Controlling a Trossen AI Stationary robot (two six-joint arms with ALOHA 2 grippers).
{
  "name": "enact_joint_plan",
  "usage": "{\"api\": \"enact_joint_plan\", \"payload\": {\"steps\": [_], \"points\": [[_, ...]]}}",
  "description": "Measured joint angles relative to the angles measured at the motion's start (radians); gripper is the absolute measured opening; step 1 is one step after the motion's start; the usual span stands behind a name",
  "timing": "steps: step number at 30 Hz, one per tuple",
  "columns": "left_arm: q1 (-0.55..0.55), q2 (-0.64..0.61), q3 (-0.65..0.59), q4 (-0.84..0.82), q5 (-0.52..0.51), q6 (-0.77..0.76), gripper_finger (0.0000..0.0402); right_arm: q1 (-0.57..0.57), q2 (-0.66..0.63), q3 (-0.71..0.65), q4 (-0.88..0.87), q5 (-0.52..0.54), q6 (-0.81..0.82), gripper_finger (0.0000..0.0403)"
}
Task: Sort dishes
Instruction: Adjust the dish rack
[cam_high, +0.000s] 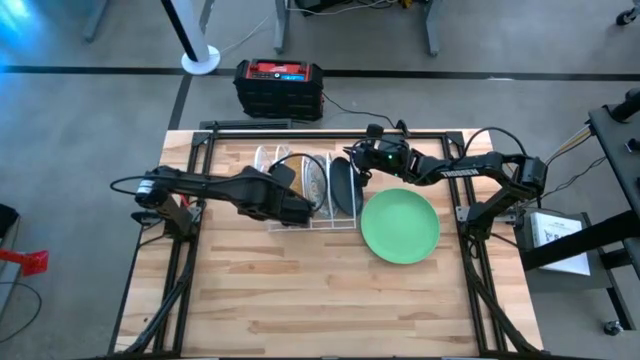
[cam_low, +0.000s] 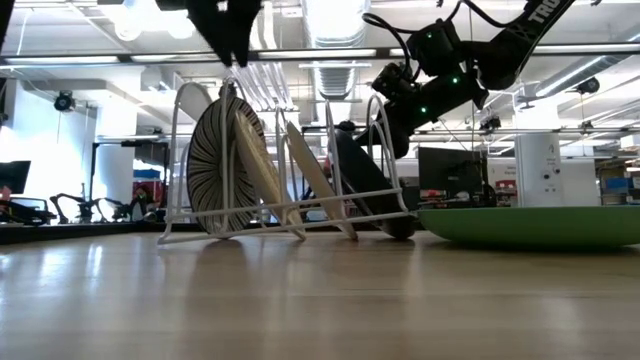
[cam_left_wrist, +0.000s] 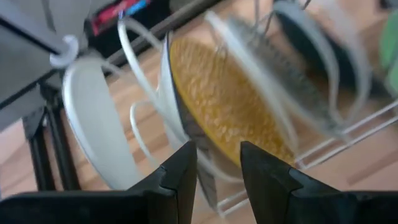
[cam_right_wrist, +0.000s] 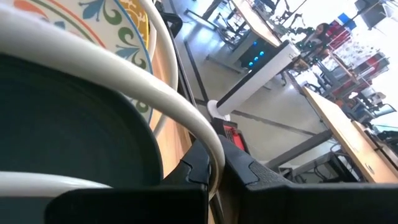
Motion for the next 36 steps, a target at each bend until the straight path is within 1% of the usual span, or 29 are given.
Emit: {"api": "enact_joint_plan", "payload": {"steps": [8, 15, 22, 28, 32, 36], "points": [[-0.043, -0.001, 0.135, -0.003, -0.167, 0.067, 0.0112, 0.0, -0.001, -0.001, -0.006, -0.002, -0.011, 0.0004], [-0.072, 0.007, 0.176, -0.003, -0.214, 0.083, 0.0112, 0.002, -0.001, -0.003, -0.027, -0.004, -0.016, 0.0032], [-0.09, 0.008, 0.146, -0.004, -0.215, 0.066, 0.0112, 0.002, 0.0, -0.004, -0.043, -0.008, -0.019, 0.0054], [-0.147, -0.004, 0.107, -0.003, -0.221, 0.031, 0.0112, 0.002, -0.001, -0.004, -0.094, -0.007, -0.034, 0.0068], [-0.179, -0.046, 0.041, -0.003, -0.256, -0.015, 0.0112, 0.002, -0.002, -0.004, -0.134, 0.012, -0.031, 0.0077], [-0.187, -0.091, -0.06, -0.003, -0.272, -0.091, 0.0112, 0.003, -0.003, -0.004, -0.137, 0.016, -0.011, 0.0084]]}}
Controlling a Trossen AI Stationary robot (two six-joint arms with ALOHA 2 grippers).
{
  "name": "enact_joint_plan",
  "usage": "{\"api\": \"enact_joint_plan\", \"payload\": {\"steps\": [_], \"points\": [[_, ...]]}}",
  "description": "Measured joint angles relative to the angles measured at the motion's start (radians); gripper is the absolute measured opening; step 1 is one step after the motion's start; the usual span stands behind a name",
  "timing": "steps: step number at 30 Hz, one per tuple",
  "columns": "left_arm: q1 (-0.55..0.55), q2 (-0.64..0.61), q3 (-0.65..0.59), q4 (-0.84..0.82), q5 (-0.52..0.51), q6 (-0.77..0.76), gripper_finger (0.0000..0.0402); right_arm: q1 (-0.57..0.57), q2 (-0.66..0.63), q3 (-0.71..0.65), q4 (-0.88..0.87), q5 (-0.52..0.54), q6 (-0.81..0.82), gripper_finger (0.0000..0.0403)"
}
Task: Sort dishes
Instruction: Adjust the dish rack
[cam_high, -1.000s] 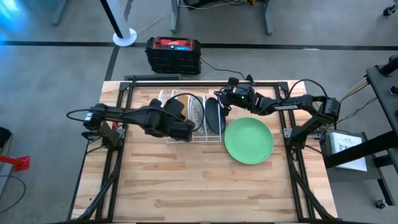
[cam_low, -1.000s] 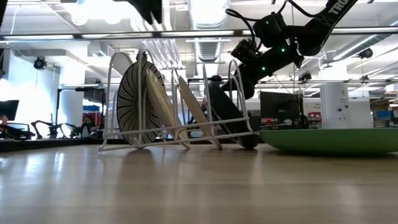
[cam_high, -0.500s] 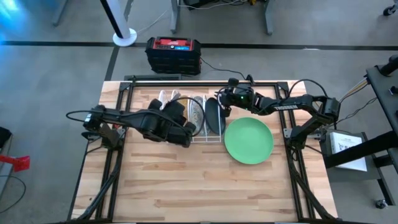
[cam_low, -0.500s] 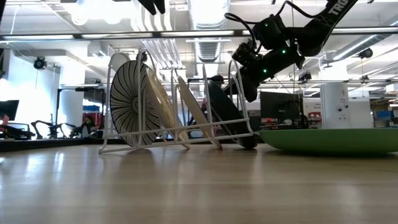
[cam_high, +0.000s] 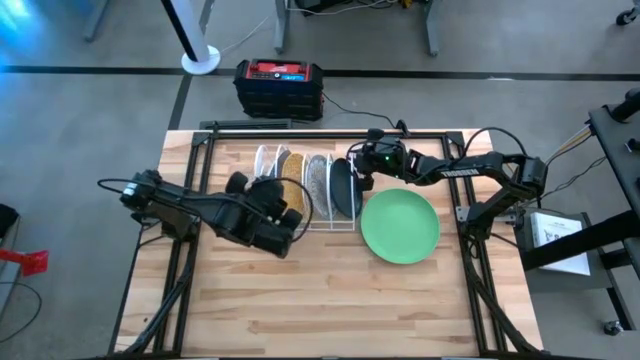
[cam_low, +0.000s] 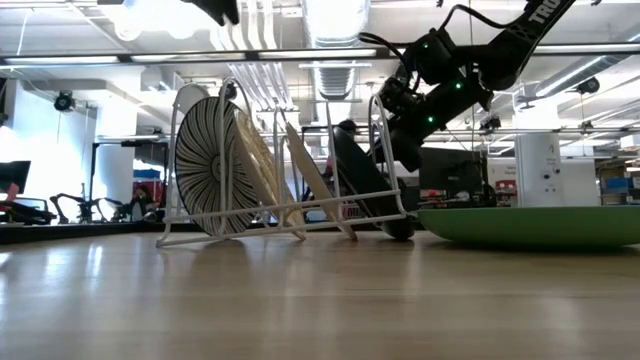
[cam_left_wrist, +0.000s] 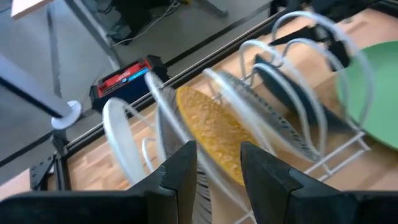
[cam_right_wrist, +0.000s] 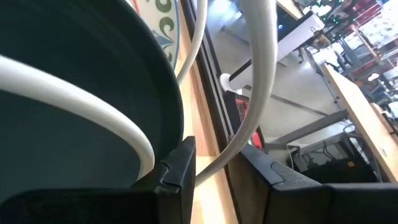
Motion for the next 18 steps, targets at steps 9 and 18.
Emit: {"api": "enact_joint_plan", "payload": {"steps": [9, 18], "points": [[-0.048, -0.034, -0.162, -0.001, 0.0, -0.193, 0.0112, 0.0, -0.004, 0.0, -0.086, 0.047, 0.018, 0.0086], [-0.088, -0.153, -0.308, 0.0, -0.181, -0.317, 0.0112, -0.003, -0.122, -0.001, -0.319, 0.183, 0.118, 0.0084]]}}
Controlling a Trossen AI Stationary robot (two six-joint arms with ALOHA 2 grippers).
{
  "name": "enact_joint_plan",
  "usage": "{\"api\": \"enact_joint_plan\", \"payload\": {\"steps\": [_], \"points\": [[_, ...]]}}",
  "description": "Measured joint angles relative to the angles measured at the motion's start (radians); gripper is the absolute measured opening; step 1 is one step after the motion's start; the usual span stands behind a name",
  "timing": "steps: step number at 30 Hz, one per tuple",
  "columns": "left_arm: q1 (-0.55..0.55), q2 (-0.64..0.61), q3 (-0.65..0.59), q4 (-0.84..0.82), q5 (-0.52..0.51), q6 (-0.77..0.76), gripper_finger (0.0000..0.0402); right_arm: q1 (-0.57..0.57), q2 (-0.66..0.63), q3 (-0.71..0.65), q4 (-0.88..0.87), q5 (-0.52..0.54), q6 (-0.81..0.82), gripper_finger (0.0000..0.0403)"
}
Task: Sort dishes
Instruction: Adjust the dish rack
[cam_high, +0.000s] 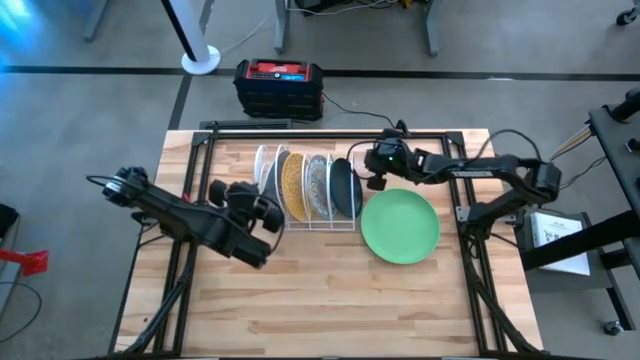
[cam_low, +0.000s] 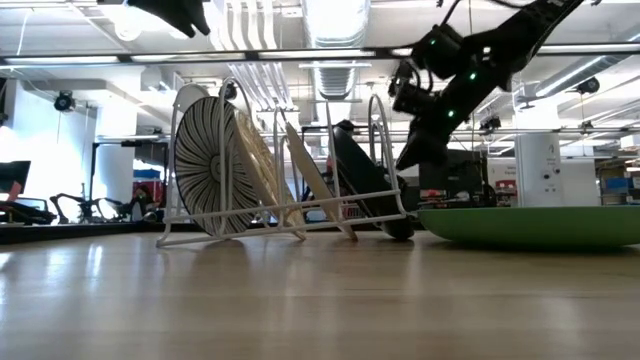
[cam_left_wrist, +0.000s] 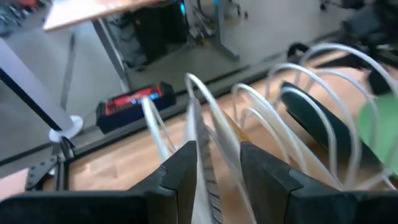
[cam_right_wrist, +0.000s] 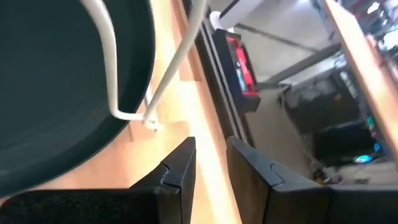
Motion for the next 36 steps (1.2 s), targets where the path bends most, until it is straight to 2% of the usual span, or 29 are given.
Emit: {"api": "enact_joint_plan", "payload": {"steps": [5, 11, 16, 21, 25, 30, 36], "points": [[0.014, -0.055, -0.087, 0.012, -0.08, -0.016, 0.0112, 0.0, -0.133, 0.0, -0.161, -0.049, 0.179, 0.0092], [0.072, -0.117, -0.148, 0.014, -0.111, 0.018, 0.0112, -0.004, -0.278, 0.0, -0.244, -0.233, 0.348, 0.0098], [0.164, -0.141, -0.156, 0.014, -0.108, 0.026, 0.0112, -0.004, -0.358, 0.0, -0.284, -0.244, 0.448, 0.0093], [0.211, -0.127, -0.144, 0.027, -0.04, 0.042, 0.0112, -0.003, -0.395, -0.009, -0.322, -0.285, 0.502, 0.009], [0.23, -0.125, -0.139, 0.031, 0.06, 0.004, 0.0112, -0.003, -0.393, -0.026, -0.321, -0.411, 0.586, 0.0102], [0.244, -0.121, -0.106, 0.036, 0.061, 0.019, 0.0112, -0.003, -0.391, -0.036, -0.32, -0.555, 0.663, 0.0132], [0.317, -0.121, -0.064, 0.001, 0.125, 0.102, 0.0112, -0.003, -0.391, -0.036, -0.325, -0.576, 0.68, 0.017]]}}
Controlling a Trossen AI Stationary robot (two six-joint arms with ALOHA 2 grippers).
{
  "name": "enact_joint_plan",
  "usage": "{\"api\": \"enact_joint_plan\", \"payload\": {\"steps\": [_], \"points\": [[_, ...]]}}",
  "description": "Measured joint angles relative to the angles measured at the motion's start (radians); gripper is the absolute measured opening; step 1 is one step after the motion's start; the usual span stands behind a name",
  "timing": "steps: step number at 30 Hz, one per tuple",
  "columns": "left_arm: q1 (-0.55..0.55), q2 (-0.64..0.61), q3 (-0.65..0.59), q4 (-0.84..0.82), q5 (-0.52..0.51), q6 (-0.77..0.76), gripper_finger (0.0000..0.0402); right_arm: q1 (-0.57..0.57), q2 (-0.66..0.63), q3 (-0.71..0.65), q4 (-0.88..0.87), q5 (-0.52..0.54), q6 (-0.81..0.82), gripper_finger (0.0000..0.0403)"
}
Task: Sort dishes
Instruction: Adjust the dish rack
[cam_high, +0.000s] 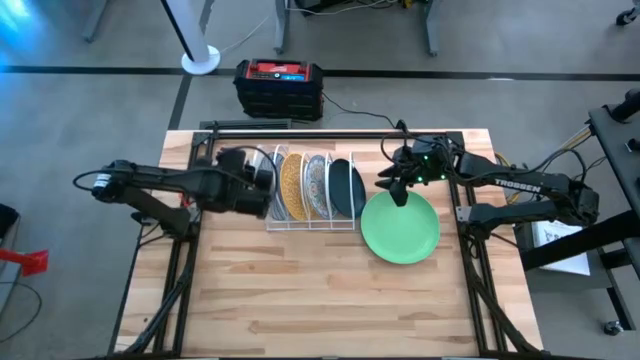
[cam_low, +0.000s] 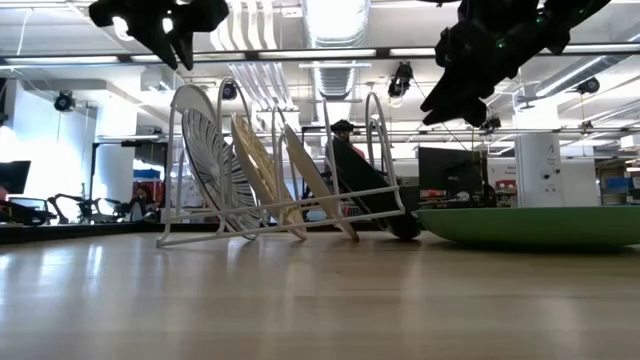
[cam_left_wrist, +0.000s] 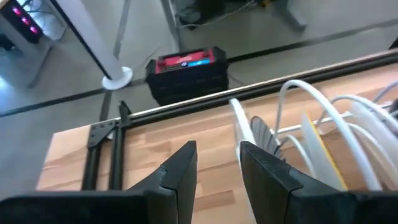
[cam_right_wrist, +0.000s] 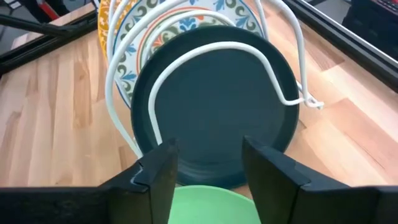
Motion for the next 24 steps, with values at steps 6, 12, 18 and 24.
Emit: {"api": "enact_joint_plan", "payload": {"steps": [6, 12, 18, 24], "points": [[0.054, 0.0, 0.064, 0.001, 0.074, 0.12, 0.0127, 0.0, 0.012, 0.0, -0.002, 0.0, 0.003, 0.0194], [0.073, 0.003, 0.171, 0.003, 0.165, 0.255, 0.0176, 0.0, 0.034, 0.0, -0.004, 0.0, 0.003, 0.0207], [0.073, 0.024, 0.206, 0.005, 0.166, 0.266, 0.0211, 0.0, 0.061, -0.001, -0.01, 0.0, -0.005, 0.0211], [0.073, 0.084, 0.2, 0.014, 0.183, 0.263, 0.0213, 0.0, 0.073, -0.003, -0.025, 0.0, -0.008, 0.0216]]}}
